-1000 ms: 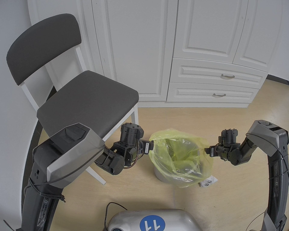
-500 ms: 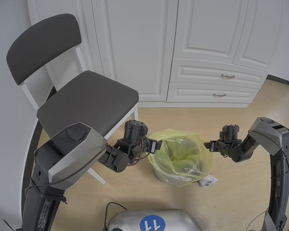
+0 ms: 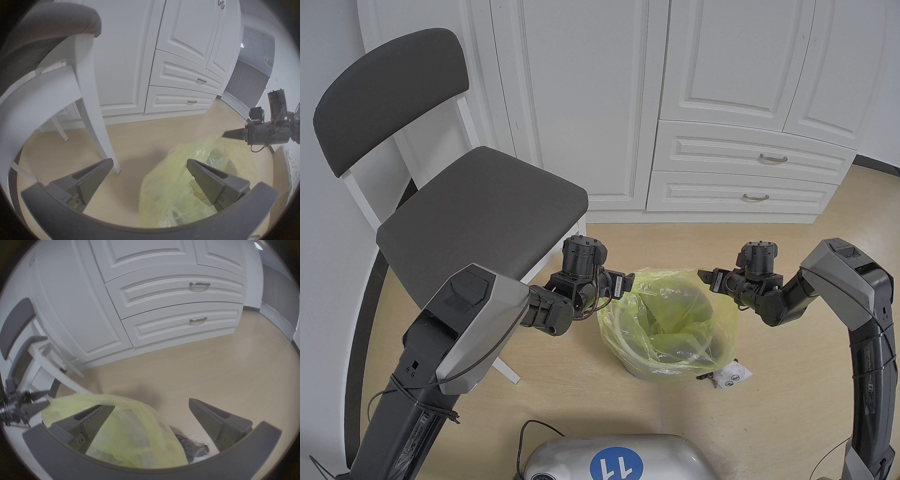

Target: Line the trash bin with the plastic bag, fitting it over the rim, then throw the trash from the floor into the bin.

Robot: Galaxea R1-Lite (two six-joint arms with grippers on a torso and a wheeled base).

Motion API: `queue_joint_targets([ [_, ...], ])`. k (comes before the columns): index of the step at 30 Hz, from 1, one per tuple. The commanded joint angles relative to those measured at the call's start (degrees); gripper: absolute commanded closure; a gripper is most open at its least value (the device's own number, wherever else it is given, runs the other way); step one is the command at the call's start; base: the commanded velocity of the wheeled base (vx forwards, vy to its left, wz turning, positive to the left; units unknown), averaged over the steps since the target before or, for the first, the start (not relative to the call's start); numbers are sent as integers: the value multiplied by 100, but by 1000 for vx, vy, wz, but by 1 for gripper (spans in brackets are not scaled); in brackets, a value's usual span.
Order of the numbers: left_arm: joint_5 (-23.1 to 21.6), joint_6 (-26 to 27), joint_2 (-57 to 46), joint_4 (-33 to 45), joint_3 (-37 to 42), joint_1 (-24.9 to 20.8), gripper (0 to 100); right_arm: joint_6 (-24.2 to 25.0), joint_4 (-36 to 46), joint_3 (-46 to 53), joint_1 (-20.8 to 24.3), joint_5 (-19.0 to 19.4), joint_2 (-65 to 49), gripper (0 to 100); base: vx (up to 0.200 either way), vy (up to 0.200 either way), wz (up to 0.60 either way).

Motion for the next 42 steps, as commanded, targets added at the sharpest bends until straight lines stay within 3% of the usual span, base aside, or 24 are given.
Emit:
queue_joint_targets([
  [1, -12, -137, 119, -124, 75, 30, 0, 537, -5, -696, 79, 2, 554, 0, 0, 0, 0],
  [6, -170, -111, -470, -625, 998, -84, 0, 1100, 13, -1505, 149, -42, 1099, 0, 0, 0, 0],
  [10, -539, 12, -980, -1284, 2211, -242, 0, 1161, 13, -1645, 193, -42, 1266, 0, 0, 0, 0],
  [13, -645, 232, -954, -1399, 2404, -251, 0, 1161, 4, -1654, 211, -42, 1274, 0, 0, 0, 0],
  [19, -583, 408, -391, -1258, 1815, -137, 0, 1179, -75, -1663, 211, -42, 1292, 0, 0, 0, 0],
  [29, 102, 329, 918, -282, -591, 311, 0, 1372, -242, -1909, 131, -50, 1415, 0, 0, 0, 0],
  [42, -117, 311, 1226, -493, -591, 601, 0, 1487, -242, -2304, 35, -86, 1749, 0, 0, 0, 0],
])
